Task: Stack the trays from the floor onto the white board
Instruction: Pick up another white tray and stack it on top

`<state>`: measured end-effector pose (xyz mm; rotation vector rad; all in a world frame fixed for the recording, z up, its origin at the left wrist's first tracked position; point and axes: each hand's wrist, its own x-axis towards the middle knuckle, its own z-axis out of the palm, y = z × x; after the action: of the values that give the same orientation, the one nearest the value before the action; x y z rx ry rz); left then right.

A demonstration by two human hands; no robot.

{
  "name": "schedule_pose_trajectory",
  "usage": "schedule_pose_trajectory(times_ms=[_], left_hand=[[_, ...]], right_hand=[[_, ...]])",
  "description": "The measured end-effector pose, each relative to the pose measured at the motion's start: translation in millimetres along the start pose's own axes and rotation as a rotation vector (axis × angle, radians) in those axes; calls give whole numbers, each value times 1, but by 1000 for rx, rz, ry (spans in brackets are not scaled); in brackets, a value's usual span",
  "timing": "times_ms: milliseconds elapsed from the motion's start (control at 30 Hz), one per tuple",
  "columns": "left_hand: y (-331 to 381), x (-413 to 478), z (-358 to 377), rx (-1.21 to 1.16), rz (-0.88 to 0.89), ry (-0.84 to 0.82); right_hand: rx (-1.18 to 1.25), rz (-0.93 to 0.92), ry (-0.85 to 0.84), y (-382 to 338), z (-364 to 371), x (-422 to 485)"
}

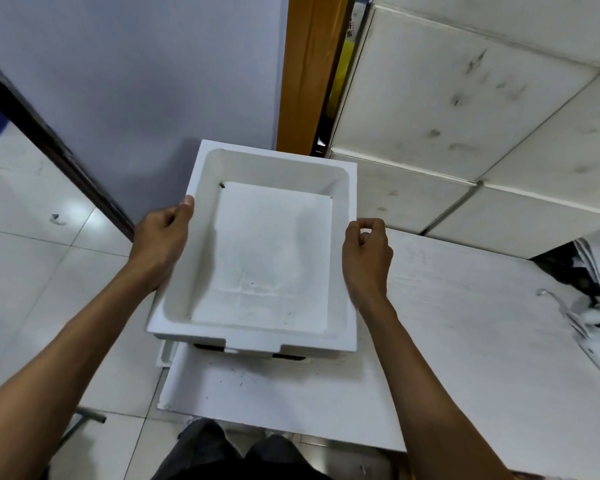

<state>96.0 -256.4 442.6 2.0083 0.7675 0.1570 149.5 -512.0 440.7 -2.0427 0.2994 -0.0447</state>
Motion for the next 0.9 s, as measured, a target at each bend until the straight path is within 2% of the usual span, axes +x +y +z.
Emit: schedule_pose_trajectory(times_ms=[533, 900], left_hand=[[-43, 12, 16, 15, 1, 85], [-59, 17, 24, 73, 137, 67]], right_hand=[[-97, -2, 53, 42, 23, -9], [-240, -53, 31, 55, 28, -6]])
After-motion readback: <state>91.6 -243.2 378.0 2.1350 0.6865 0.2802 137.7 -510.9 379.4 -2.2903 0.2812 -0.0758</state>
